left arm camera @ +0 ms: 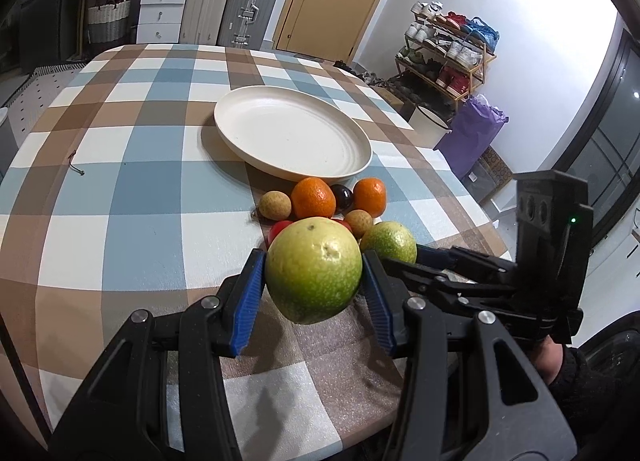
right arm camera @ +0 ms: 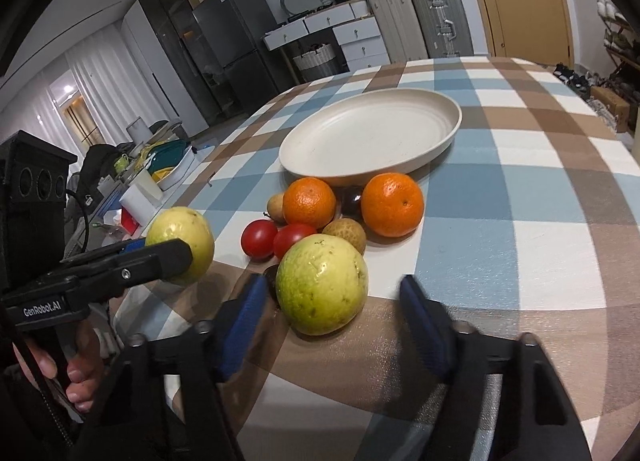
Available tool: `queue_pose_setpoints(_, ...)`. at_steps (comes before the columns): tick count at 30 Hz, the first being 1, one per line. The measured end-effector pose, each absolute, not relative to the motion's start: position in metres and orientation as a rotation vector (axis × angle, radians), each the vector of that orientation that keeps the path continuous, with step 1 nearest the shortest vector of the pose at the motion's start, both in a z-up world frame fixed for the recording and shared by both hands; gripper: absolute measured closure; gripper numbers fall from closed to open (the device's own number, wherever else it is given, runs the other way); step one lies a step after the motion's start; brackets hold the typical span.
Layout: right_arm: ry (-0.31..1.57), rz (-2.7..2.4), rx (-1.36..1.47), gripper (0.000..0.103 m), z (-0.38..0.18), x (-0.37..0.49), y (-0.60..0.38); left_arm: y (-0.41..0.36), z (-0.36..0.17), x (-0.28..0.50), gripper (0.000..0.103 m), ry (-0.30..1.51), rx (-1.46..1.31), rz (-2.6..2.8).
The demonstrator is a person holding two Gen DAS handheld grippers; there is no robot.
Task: Organize fruits
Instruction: 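Lift the large citrus with the left tool while the right tool grasps the smaller green citrus, then carry both citrus over the cream plate and release them onto it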
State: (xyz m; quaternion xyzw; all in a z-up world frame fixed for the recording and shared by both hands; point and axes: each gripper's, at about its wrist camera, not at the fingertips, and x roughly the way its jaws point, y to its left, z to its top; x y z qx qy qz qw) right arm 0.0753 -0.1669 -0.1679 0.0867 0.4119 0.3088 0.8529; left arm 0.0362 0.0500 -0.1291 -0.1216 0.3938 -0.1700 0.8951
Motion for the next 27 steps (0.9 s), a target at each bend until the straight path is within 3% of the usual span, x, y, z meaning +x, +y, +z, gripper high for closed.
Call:
queue_pose_setpoints(15, 0.767, 0.711, 0.269, 0.054, -0.144, 0.073, -0.192, 0.051, -0.114, 0.069, 0.058, 0.826, -0.258, -0.379)
queue_pose_setpoints(27, 0.74, 0.751, 0.332, 0.054, -0.116, 0.123, -0.195, 0.053, -0.099, 0.125, 0.058, 0.832, -0.286, -0.379)
